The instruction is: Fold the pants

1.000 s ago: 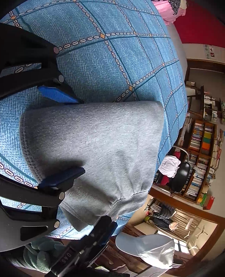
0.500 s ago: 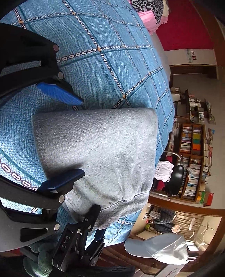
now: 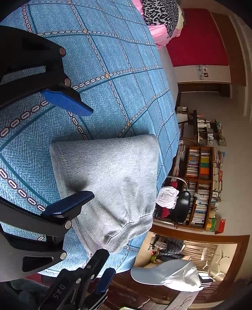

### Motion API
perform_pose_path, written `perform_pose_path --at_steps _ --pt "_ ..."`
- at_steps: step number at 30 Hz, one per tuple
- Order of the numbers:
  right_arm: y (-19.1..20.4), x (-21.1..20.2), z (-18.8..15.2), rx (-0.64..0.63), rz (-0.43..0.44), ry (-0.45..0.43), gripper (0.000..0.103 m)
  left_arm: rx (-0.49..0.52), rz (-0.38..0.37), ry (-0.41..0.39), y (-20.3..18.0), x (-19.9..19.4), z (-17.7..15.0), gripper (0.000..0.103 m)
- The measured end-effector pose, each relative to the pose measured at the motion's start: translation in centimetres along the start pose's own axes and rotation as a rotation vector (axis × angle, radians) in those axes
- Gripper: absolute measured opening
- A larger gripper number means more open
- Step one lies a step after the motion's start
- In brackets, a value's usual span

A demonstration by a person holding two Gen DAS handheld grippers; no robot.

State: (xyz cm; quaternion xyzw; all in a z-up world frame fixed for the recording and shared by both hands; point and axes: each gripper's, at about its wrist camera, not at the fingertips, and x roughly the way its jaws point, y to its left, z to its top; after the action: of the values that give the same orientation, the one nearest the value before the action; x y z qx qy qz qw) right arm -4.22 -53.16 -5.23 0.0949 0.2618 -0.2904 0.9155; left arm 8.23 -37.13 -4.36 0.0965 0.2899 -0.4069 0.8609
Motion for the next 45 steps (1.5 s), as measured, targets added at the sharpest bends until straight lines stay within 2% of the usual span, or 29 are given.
perform_pose_path --at_steps 7,12,18,21,23,28,34,45 --pt "2.2 -1.5 0.0 0.0 -0.074 -0.012 0.079 -0.009 0.017 -0.04 0.2 -0.8 0.1 0.079" --pt "2.6 -1.9 0.0 0.001 -0.106 -0.017 0.09 -0.004 0.053 -0.076 0.3 -1.4 0.2 0.079" --pt "2.2 -1.5 0.0 0.01 -0.106 -0.009 0.1 0.016 0.061 -0.078 0.0 -1.3 0.1 0.079" --pt "2.3 -1.1 -0.1 0.0 -0.122 0.001 0.1 0.033 0.069 -0.075 -0.3 -1.2 0.1 0.08" --pt "2.3 -0.8 -0.2 -0.001 -0.122 0.009 0.1 0.039 0.079 -0.079 -0.4 -1.2 0.1 0.092" --pt "2.3 -0.5 -0.3 0.002 -0.121 0.014 0.1 0.068 0.125 -0.12 -0.9 -1.5 0.1 0.093" --pt "2.6 -0.4 -0.3 -0.011 -0.135 0.013 0.1 0.062 0.168 -0.088 -0.8 -0.8 0.1 0.096" --pt "2.6 0.0 -0.2 -0.003 -0.132 0.011 0.1 0.037 0.172 -0.068 -0.5 -0.1 0.0 0.096"
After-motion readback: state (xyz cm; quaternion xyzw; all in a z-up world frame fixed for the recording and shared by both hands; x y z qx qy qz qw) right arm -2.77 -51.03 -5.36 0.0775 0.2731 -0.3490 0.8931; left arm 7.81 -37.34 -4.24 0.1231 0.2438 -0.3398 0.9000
